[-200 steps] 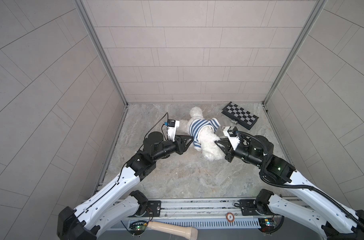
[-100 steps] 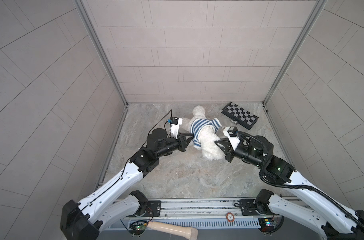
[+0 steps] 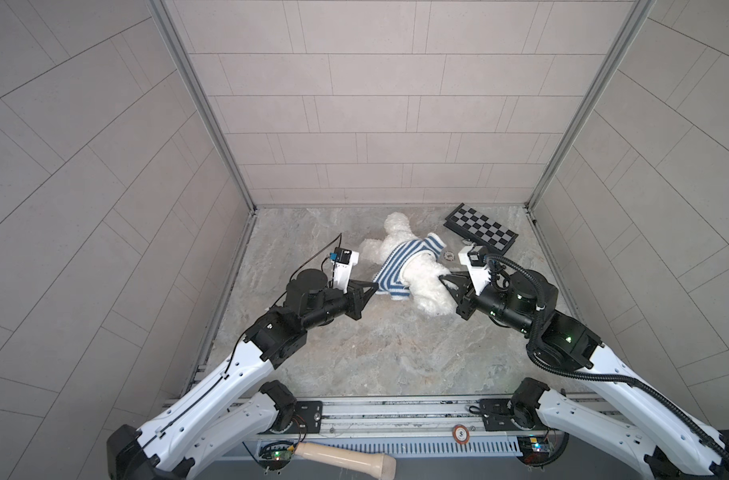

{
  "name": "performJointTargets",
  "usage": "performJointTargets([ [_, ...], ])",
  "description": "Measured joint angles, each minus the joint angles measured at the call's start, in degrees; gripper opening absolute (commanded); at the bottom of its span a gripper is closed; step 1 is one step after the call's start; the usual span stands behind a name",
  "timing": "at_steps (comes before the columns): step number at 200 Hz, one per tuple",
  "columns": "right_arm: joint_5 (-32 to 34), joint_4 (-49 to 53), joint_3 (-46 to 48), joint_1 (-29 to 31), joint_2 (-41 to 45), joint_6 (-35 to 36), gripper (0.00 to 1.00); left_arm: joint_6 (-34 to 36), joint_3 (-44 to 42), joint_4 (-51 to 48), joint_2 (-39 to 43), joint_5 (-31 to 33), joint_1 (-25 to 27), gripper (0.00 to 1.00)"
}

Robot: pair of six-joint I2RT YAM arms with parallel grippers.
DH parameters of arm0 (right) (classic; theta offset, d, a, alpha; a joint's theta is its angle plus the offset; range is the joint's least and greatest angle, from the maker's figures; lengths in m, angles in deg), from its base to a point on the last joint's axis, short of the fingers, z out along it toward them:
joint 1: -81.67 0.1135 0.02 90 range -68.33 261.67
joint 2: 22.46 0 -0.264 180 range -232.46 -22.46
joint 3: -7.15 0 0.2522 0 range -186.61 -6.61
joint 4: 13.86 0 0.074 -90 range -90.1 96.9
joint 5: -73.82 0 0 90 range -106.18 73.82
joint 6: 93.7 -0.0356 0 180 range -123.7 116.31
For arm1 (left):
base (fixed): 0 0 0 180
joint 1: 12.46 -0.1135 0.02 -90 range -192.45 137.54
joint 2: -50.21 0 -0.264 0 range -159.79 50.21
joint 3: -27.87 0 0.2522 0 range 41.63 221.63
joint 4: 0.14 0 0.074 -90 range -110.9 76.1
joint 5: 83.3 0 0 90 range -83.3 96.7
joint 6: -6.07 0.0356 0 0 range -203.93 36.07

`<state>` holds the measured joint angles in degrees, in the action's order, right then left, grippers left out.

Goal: Dress the teddy bear

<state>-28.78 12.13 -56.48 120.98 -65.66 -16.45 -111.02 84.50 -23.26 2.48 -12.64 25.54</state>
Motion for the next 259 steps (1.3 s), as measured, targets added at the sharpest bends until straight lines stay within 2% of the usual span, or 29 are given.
performJointTargets([
  [36,-3.93,1.09,-1.36,-0.7,-1.4,-3.06,0.0,0.17,-3.08,0.92,1.11,-0.26,-2.8,0.0],
  [78,-10.71,2.21,-5.01,-1.11,-5.03,-5.4,0.0,2.47,-3.39,5.38,-1.29,-0.85,-7.37,0.0],
  [136,-17.14,3.54,-6.54,-4.37,-5.99,-7.76,0.0,10.21,-3.76,8.02,-2.95,3.93,-7.61,0.0],
  [203,-20.26,3.45,-6.56,-5.95,-6.73,-9.86,0.0,10.67,-5.42,16.02,-6.45,3.96,-8.9,0.0],
  [229,-20.28,3.45,-6.73,-6.01,-7.06,-10.43,0.0,10.69,-5.79,18.49,-7.67,2.14,-9.11,0.0],
  [259,-20.15,3.06,-7.72,-6.43,-7.91,-11.54,0.0,11.04,-7.61,20.68,-6.21,1.79,-7.43,0.28],
])
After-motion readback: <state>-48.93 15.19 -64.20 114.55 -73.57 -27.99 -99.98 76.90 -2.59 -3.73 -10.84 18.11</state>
